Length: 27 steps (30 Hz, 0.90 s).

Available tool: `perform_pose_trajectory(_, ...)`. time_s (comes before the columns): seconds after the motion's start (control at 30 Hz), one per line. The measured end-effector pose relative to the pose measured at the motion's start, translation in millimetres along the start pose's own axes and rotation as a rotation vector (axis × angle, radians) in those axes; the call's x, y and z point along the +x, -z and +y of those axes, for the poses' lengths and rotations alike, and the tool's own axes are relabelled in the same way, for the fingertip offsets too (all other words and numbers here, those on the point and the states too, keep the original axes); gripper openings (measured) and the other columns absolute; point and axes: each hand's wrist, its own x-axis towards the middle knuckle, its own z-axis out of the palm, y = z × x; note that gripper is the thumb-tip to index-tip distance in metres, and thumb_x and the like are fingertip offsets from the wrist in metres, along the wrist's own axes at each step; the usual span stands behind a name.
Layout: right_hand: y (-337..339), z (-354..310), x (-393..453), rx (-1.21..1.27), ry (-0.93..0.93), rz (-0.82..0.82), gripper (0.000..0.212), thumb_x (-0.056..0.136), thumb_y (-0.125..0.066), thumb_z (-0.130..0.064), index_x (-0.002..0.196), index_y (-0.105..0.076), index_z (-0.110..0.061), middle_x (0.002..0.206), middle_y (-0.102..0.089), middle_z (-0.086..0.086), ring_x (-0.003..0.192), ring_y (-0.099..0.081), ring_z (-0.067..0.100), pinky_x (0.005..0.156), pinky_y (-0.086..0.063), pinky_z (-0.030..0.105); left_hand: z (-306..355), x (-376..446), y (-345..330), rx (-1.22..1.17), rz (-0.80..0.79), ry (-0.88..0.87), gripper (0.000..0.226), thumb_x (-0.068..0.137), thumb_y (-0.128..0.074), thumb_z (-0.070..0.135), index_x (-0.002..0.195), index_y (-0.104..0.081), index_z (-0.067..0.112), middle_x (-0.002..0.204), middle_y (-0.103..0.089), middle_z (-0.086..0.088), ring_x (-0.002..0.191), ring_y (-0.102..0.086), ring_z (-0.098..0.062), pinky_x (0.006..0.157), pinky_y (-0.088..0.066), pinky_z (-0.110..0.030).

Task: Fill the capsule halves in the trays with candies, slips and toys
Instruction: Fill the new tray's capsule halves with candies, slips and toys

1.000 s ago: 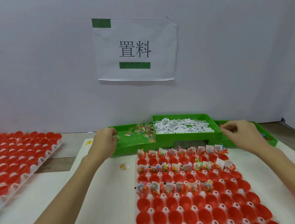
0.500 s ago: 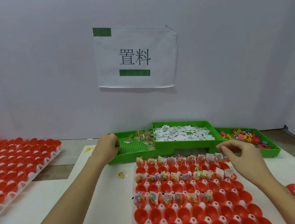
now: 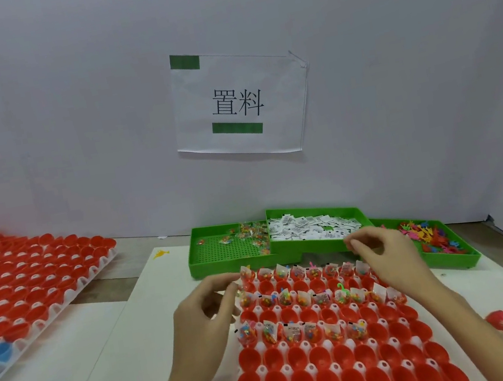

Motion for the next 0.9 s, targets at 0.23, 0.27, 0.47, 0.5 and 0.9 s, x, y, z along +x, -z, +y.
perform_pose_trajectory(0.23, -37, -23, 67, -0.236, 0.002, -0.186, 0.023, 0.103, -0.057, -0.011, 0.118, -0.074, -0.012, 0.119, -0.073, 0.006, 0.104, -0.068, 0.018, 0.090, -0.047, 0.023, 11, -10, -5, -0.114, -0.024, 0.025, 0.016, 0.088, -0.075, 0.026, 0.102, -0.079, 0.031, 0.086, -0.077, 0.007, 0.069, -0.072, -0.014, 0.067, -0.056, -0.017)
perform_pose_trajectory(0.27, -41, -23, 75, -0.276, -0.001, -0.233, 0.023, 0.103, -0.056, -0.011, 0.119, -0.073, -0.010, 0.122, -0.072, 0.009, 0.105, -0.068, 0.021, 0.090, -0.049, 0.025, 11, -11, -5, -0.115, -0.031, 0.020, 0.016, 0.087, -0.075, 0.028, 0.103, -0.079, 0.031, 0.087, -0.077, 0.007, 0.069, -0.071, -0.014, 0.067, -0.056, -0.018)
perform_pose_trajectory(0.47, -44, -22, 109, -0.449, -0.025, -0.473, 0.012, 0.092, -0.075, -0.018, 0.101, -0.078, -0.009, 0.112, -0.073, 0.010, 0.096, -0.066, 0.018, 0.086, -0.054, 0.031, 13, -15, -8, -0.102, -0.043, 0.005, 0.015, 0.090, -0.075, 0.019, 0.098, -0.079, 0.031, 0.085, -0.077, 0.007, 0.071, -0.069, -0.016, 0.069, -0.058, -0.026)
perform_pose_trajectory(0.5, -43, -22, 112, -0.459, -0.038, -0.489, 0.009, 0.092, -0.075, -0.016, 0.098, -0.078, -0.010, 0.111, -0.072, 0.009, 0.093, -0.063, 0.016, 0.083, -0.051, 0.029, 12, -16, -9, -0.097, -0.053, 0.002, 0.015, 0.090, -0.075, 0.018, 0.098, -0.079, 0.031, 0.083, -0.076, 0.007, 0.070, -0.068, -0.016, 0.068, -0.058, -0.027)
perform_pose_trajectory(0.9, -40, -11, 115, -0.246, -0.153, -0.414, 0.007, 0.088, -0.071, -0.008, 0.091, -0.073, -0.014, 0.087, -0.071, -0.002, 0.080, -0.066, 0.014, 0.065, -0.049, 0.022, 11, -15, -9, -0.069, -0.077, -0.003, 0.017, 0.089, -0.076, 0.017, 0.096, -0.079, 0.032, 0.077, -0.075, 0.006, 0.067, -0.069, -0.017, 0.065, -0.057, -0.025)
